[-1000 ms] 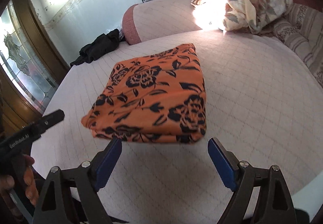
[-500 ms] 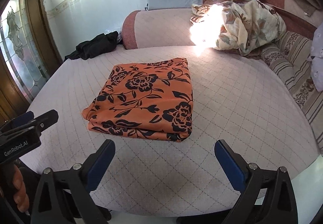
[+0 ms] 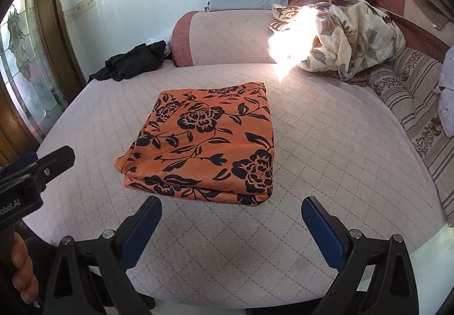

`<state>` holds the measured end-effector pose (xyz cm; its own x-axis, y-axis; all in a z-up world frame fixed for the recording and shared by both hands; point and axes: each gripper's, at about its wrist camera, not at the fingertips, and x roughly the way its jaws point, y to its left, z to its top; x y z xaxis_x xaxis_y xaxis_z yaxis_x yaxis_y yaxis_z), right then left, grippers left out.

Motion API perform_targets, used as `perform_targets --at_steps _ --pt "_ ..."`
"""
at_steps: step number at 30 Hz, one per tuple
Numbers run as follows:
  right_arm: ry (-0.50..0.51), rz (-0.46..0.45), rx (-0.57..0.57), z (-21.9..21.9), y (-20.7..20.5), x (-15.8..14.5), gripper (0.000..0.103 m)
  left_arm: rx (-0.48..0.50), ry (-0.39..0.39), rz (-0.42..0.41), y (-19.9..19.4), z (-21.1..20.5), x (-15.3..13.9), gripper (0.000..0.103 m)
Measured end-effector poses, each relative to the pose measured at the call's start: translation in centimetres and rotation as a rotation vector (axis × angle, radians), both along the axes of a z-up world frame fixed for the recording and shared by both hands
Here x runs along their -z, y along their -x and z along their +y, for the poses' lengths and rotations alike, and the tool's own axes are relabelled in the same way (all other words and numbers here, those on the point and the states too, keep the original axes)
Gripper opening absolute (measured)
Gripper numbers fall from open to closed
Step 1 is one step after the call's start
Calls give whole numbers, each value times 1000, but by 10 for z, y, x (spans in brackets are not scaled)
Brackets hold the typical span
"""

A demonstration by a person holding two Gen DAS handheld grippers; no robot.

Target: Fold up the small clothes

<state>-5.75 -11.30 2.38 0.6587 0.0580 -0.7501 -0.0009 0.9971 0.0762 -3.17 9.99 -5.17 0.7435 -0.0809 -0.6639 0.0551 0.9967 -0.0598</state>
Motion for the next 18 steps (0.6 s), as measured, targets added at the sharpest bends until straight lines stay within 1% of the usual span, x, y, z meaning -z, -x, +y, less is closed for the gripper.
perform_targets --at_steps 4,8,13,18 --pt "8 5 -9 3 -2 1 100 14 29 10 -2 0 0 103" --pt "8 9 -7 3 -4 1 100 23 12 -5 -3 -4 -1 103" --pt "11 14 -5 1 -6 2 100 62 12 -26 -6 -13 -6 103" --pt "13 15 3 -2 -10 2 100 83 -7 -31 -10 -23 -7 103"
